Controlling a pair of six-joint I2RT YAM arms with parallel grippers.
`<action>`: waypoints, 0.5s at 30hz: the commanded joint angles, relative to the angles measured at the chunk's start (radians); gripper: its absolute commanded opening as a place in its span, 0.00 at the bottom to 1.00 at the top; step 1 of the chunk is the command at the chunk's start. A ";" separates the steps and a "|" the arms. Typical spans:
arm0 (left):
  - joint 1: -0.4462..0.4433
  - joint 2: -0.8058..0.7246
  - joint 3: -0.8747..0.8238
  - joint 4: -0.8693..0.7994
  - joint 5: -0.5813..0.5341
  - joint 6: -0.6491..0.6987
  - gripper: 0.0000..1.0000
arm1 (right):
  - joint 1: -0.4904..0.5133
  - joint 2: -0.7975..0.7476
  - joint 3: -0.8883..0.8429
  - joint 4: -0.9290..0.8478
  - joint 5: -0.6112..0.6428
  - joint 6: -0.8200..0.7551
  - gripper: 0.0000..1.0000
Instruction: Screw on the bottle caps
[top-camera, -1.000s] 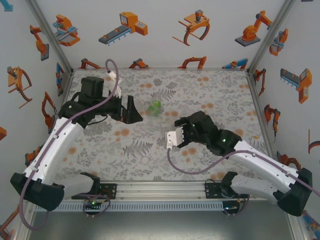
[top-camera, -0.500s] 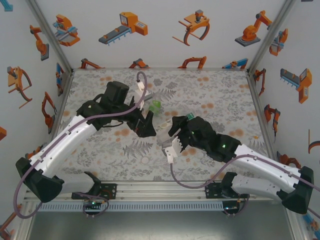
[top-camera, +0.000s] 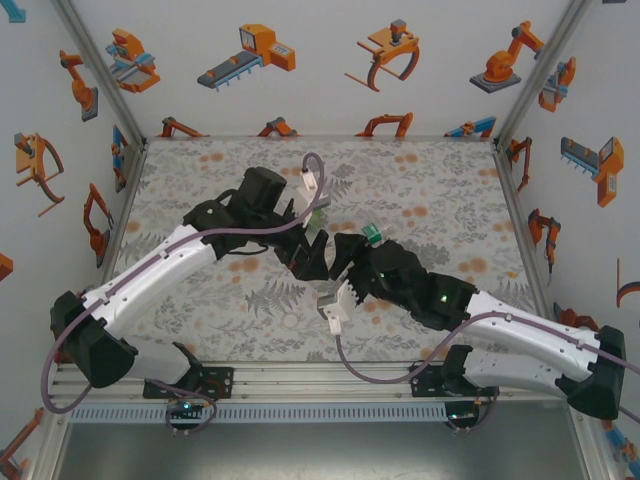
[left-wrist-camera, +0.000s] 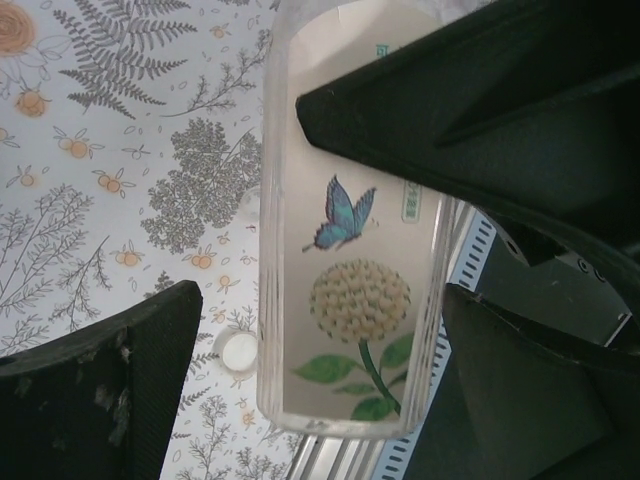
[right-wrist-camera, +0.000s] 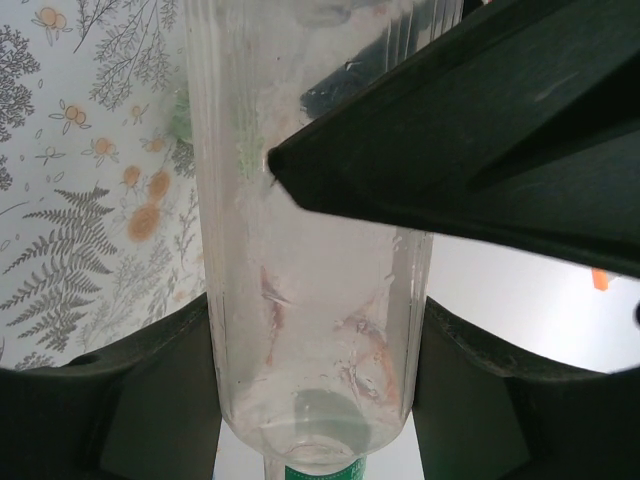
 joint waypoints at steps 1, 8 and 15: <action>-0.010 0.017 0.023 0.025 0.036 0.010 0.97 | 0.020 -0.001 0.024 0.037 0.027 -0.024 0.41; -0.016 0.057 0.021 0.026 0.094 0.017 0.93 | 0.054 0.015 0.060 0.036 0.055 -0.065 0.41; -0.020 0.079 0.025 0.003 0.117 0.031 0.84 | 0.062 0.027 0.080 0.028 0.053 -0.080 0.41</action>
